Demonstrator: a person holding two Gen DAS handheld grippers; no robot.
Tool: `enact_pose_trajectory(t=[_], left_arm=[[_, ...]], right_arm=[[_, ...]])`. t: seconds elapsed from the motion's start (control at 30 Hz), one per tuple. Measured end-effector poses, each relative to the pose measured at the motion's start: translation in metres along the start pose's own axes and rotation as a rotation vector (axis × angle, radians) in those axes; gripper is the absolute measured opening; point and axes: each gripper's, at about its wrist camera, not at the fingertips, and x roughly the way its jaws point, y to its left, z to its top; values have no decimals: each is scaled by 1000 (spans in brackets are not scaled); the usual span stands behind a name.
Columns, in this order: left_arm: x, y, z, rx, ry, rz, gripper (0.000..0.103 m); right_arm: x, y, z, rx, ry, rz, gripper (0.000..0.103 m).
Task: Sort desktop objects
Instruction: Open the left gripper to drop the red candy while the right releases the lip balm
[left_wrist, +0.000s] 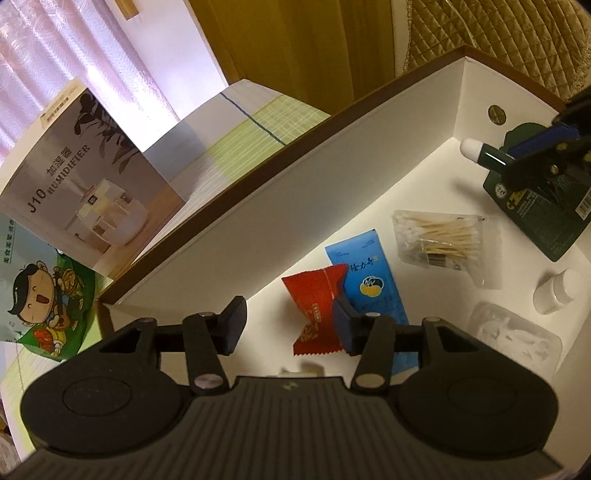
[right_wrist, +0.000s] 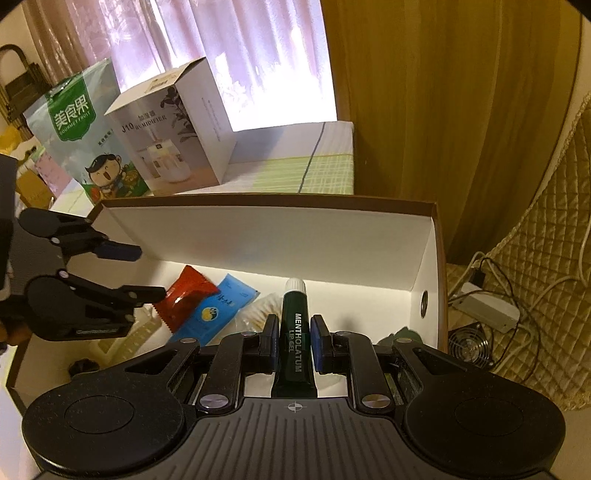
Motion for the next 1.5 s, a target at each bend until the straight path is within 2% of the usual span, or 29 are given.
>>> enact_pose_trajectory(t=[0.37, 0.7, 1.1, 1.13, 1.17, 1.2, 1.27, 1.5], left_arm=[[0, 9, 2, -40, 10, 16, 46], [0, 11, 1, -50, 18, 9, 47], [-4, 9, -1, -63, 28, 8, 54], [-4, 8, -1, -65, 28, 8, 56], [-6, 8, -1, -68, 31, 10, 60], [-7, 8, -1, -71, 34, 11, 63], [-10, 7, -2, -81, 37, 17, 70], [-23, 3, -7, -117, 34, 14, 74]], right_arm=[[14, 1, 6, -53, 11, -57, 20], [11, 0, 10, -41, 15, -35, 21], [-3, 13, -5, -65, 48, -23, 21], [-6, 15, -7, -63, 45, -22, 34], [-9, 16, -9, -60, 40, -21, 78], [-14, 18, -12, -57, 10, -28, 93], [-25, 23, -16, -62, -35, -31, 96], [-38, 33, -29, -32, -39, -14, 96]])
